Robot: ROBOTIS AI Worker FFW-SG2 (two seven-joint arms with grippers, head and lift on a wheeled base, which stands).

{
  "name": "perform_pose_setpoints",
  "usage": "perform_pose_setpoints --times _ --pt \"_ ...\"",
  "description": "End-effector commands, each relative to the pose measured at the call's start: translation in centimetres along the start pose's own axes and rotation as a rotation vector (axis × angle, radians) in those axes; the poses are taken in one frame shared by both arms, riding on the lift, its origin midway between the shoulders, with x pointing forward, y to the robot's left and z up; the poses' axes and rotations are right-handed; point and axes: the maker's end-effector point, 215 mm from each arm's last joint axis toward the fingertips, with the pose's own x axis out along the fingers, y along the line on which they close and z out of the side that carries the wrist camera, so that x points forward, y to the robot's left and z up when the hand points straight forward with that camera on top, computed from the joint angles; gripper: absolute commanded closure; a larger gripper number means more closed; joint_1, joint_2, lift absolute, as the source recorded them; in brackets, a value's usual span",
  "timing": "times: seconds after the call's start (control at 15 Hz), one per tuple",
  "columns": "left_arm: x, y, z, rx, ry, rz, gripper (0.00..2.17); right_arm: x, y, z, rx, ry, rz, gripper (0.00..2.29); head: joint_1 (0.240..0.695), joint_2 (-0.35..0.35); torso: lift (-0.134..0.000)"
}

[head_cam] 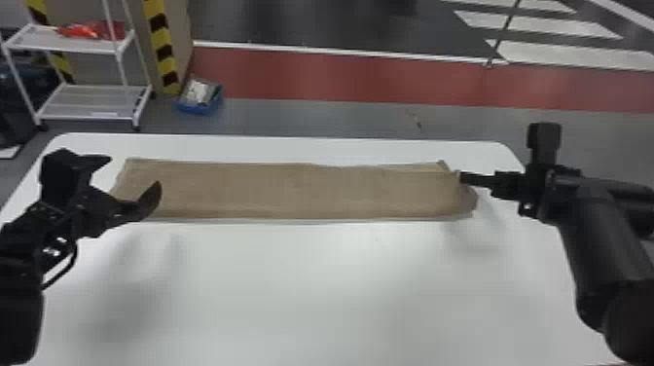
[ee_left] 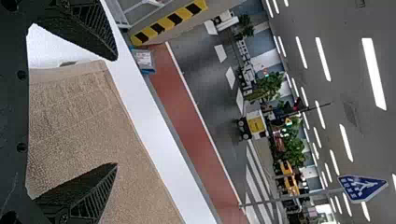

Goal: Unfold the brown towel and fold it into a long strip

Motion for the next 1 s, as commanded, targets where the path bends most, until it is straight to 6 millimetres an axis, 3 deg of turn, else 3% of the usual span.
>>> perform_pose_setpoints --times 0.0,0.4,0.53,0.93 --pt "0.0 0.1 0.1 0.001 -0.001 0.001 0.07 0.3 0.6 0.0 -0.027 0.009 0.0 0.39 0.695 -0.145 -0.123" --pt "0.3 0.2 0.0 0.0 0.0 0.0 0.07 1.0 1.6 -0.6 -0.086 0.049 -0.01 0.6 0.695 -0.132 -0.123" --pt "0.3 0.1 0.1 0.0 -0.001 0.0 0.07 1.0 1.6 -0.7 -0.089 0.051 -0.011 0.94 0.695 -0.13 -0.123" --pt "0.2 0.1 -0.2 -0.001 0.003 -0.001 0.07 0.9 1.2 -0.5 -0.092 0.046 -0.025 0.97 0.695 -0.131 -0.123"
